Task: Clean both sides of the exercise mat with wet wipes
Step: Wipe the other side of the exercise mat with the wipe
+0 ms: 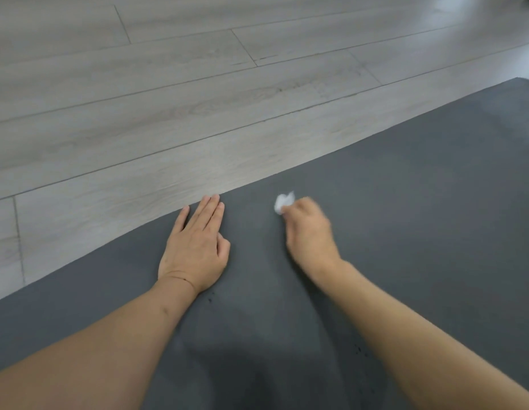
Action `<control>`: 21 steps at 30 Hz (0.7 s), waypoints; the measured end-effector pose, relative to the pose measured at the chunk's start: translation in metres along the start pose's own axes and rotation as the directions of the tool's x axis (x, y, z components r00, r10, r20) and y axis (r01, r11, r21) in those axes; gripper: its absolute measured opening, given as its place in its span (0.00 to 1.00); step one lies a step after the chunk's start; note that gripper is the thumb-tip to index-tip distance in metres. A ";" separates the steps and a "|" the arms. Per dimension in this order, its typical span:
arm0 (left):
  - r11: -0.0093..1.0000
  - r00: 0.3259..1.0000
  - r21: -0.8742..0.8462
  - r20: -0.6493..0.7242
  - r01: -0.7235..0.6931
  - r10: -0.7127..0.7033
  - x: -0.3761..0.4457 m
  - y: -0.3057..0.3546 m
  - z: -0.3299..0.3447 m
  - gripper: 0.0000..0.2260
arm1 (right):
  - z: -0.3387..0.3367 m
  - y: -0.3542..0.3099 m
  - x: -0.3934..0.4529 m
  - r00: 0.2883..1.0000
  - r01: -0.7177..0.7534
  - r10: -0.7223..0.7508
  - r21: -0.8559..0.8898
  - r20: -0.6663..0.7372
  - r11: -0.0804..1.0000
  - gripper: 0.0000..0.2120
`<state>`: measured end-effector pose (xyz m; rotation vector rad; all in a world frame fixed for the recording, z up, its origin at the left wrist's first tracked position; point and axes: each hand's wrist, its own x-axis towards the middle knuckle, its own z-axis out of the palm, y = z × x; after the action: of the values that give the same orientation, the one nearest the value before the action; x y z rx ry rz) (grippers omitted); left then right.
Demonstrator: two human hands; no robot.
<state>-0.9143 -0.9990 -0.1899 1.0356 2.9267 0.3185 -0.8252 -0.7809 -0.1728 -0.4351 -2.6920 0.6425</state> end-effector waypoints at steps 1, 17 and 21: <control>1.000 1.000 -0.005 -0.013 -0.007 0.007 -0.001 0.000 -0.001 0.30 | 0.002 -0.005 -0.011 0.987 0.137 -0.137 0.007 0.087 0.991 0.08; 0.994 0.972 0.091 0.222 0.062 -0.081 -0.043 0.014 -0.015 0.27 | -0.007 0.011 -0.012 0.990 -0.058 0.060 0.018 -0.127 0.998 0.08; 0.985 0.967 0.090 0.197 0.148 -0.163 -0.078 0.025 -0.009 0.28 | -0.010 0.012 -0.009 0.992 -0.054 0.055 0.021 -0.111 0.998 0.08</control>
<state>-0.8388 -1.0303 -0.1795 0.7861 2.8290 0.0919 -0.8105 -0.7705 -0.1730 -0.5256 -2.5752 0.6372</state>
